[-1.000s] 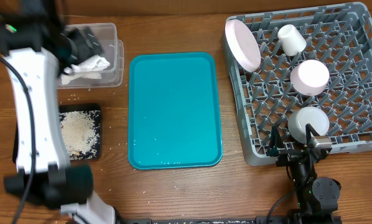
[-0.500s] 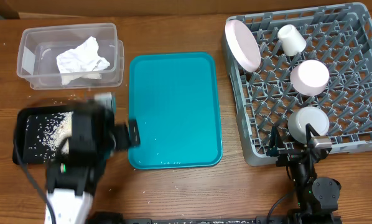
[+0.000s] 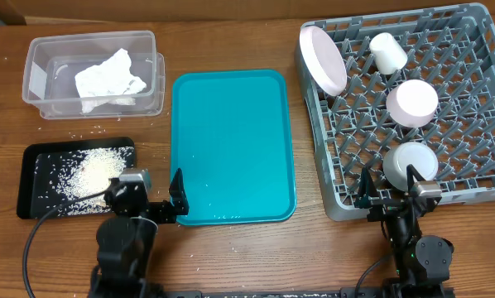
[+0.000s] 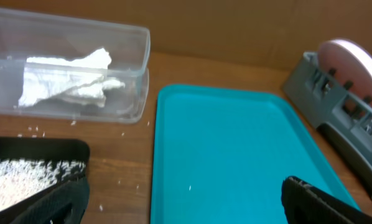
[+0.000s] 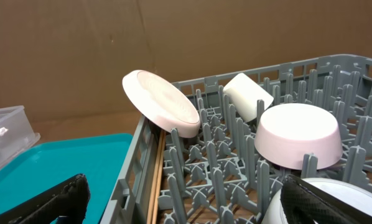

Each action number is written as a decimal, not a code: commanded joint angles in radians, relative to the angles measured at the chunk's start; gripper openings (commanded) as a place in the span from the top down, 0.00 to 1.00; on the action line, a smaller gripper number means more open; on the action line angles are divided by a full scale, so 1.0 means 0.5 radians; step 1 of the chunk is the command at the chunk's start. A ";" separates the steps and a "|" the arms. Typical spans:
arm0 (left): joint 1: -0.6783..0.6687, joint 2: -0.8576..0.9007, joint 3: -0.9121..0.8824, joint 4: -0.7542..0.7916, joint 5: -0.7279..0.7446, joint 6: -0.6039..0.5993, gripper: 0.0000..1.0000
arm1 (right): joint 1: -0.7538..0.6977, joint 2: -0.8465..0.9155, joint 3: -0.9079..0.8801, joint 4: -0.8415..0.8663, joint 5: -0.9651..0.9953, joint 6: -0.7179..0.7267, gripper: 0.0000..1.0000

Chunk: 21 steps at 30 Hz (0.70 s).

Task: Sort waste into correct bins and load items into the dishwasher

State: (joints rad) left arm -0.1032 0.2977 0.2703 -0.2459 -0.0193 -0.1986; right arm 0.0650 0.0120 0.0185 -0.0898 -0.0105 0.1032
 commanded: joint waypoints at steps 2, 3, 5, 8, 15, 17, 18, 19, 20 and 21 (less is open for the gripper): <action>0.013 -0.224 -0.294 0.296 0.007 0.038 0.00 | -0.015 -0.016 -0.021 0.011 0.019 -0.011 0.00; 0.013 -0.259 -0.348 0.371 0.017 0.038 0.00 | -0.015 -0.016 -0.021 0.011 0.019 -0.011 0.00; 0.014 -0.325 -0.444 0.488 0.023 0.037 0.00 | -0.015 -0.016 -0.021 0.011 0.019 -0.011 0.00; 0.019 -0.424 -0.533 0.540 0.032 0.031 0.00 | -0.015 -0.016 -0.021 0.011 0.019 -0.011 0.00; 0.123 -0.558 -0.531 0.340 0.063 0.034 0.00 | -0.015 -0.016 -0.021 0.011 0.019 -0.011 0.00; 0.150 -0.592 -0.531 0.340 0.063 0.038 0.00 | -0.015 -0.016 -0.021 0.011 0.019 -0.011 0.00; 0.162 -0.590 -0.531 0.336 0.063 0.038 0.00 | -0.015 -0.016 -0.021 0.011 0.019 -0.011 0.00; 0.168 -0.590 -0.531 0.336 0.071 0.037 0.00 | -0.015 -0.016 -0.021 0.011 0.019 -0.011 0.00; 0.169 -0.590 -0.531 0.336 0.071 0.038 0.00 | -0.015 -0.016 -0.021 0.011 0.019 -0.011 0.00; 0.169 -0.590 -0.531 0.336 0.071 0.038 0.00 | -0.015 -0.016 -0.021 0.011 0.019 -0.011 0.00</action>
State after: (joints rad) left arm -0.0296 0.0166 0.0086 -0.0772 -0.0032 -0.1986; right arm 0.0650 0.0120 0.0185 -0.0898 -0.0105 0.1032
